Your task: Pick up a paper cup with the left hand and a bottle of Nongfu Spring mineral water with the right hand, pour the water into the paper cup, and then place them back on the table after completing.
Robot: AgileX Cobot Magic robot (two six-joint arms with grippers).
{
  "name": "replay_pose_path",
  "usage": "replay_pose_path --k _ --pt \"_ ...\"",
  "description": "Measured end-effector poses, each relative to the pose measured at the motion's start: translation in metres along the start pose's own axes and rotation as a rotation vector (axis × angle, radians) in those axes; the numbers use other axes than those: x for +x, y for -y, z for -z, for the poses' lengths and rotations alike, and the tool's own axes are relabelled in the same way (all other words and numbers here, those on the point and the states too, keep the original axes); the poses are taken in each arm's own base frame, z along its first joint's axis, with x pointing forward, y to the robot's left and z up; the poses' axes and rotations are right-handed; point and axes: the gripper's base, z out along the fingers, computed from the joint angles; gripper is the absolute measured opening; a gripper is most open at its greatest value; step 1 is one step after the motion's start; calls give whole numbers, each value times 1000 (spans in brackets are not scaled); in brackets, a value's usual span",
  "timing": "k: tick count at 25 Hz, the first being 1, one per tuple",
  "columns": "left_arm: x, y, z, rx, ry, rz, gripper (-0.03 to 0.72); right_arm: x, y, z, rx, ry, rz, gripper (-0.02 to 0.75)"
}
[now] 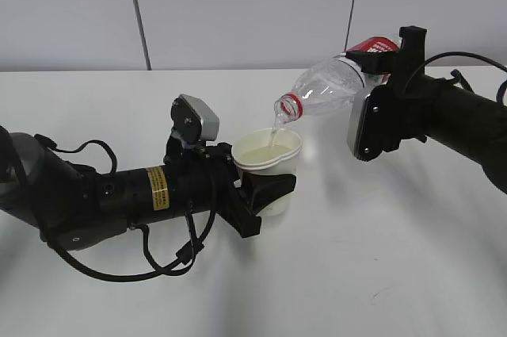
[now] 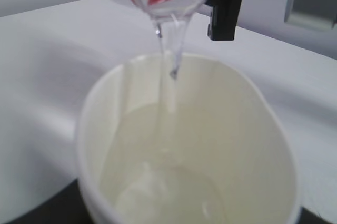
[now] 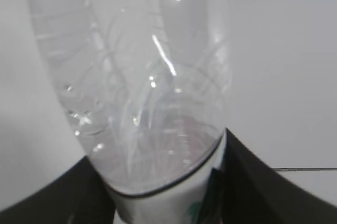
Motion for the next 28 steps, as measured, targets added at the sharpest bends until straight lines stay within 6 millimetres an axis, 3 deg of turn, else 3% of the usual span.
replay_pose_path --k 15,28 --pt "-1 -2 0 -26 13 15 353 0 -2 1 -6 -2 -183 374" --pt "-2 -3 0 -34 17 20 353 1 -2 2 -3 -12 -545 374"
